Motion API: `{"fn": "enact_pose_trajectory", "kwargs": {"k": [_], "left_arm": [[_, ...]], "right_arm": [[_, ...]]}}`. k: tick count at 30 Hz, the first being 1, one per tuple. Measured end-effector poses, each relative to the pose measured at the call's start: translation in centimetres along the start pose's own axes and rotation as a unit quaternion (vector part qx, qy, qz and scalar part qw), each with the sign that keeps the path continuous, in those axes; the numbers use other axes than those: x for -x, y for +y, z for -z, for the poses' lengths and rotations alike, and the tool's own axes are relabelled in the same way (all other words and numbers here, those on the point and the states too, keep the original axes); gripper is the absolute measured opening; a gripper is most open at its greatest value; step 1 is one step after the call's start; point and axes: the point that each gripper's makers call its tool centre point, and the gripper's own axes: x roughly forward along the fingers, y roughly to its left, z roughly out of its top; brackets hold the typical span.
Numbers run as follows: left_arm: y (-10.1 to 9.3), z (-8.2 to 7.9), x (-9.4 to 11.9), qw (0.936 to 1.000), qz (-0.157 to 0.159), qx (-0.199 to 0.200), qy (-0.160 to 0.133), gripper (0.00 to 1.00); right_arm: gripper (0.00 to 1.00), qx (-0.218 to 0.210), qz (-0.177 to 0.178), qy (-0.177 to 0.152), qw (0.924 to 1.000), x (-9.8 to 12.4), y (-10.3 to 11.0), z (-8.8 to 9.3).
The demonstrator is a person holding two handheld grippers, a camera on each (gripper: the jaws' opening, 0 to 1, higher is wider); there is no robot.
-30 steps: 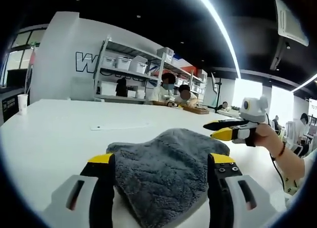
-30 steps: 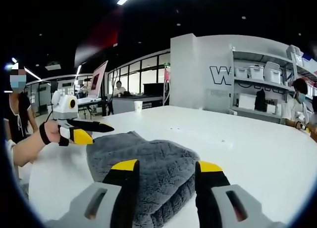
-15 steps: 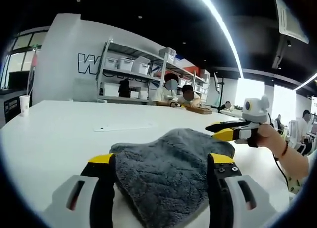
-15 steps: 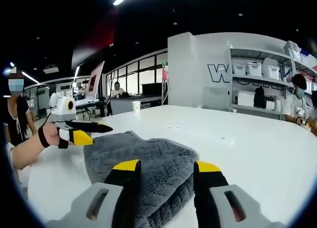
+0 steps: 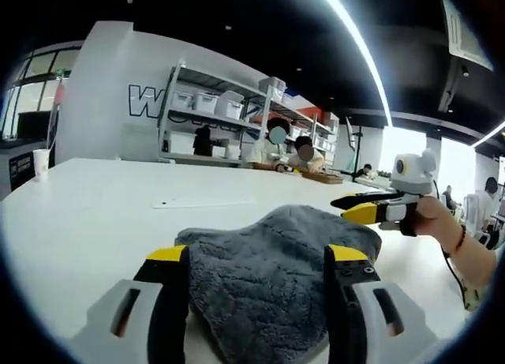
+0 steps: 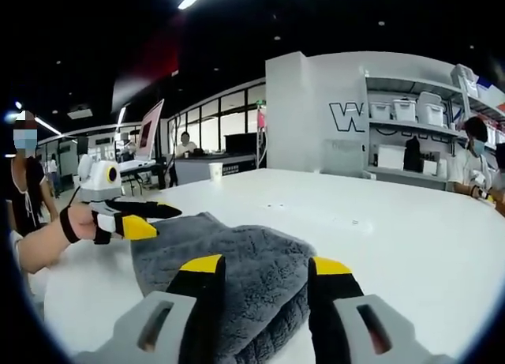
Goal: Open the folded towel by lifting each exposed corner and separating the folded layers until the towel lies flat within the target outline without major curled edges
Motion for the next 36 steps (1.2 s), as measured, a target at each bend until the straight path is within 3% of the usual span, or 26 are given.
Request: {"fn": "enact_pose_trajectory", "kwargs": {"k": [25, 36], "left_arm": [[0.2, 0.6, -0.2, 0.9995, -0.031, 0.009, 0.006, 0.64], [1.7, 0.6, -1.5, 0.9992, -0.033, 0.023, 0.004, 0.60]], "right_arm": [[0.36, -0.012, 0.009, 0.003, 0.9999, -0.7, -0.1, -0.2], [0.37, -0.019, 0.016, 0.003, 0.9997, -0.8, -0.1, 0.1]]}}
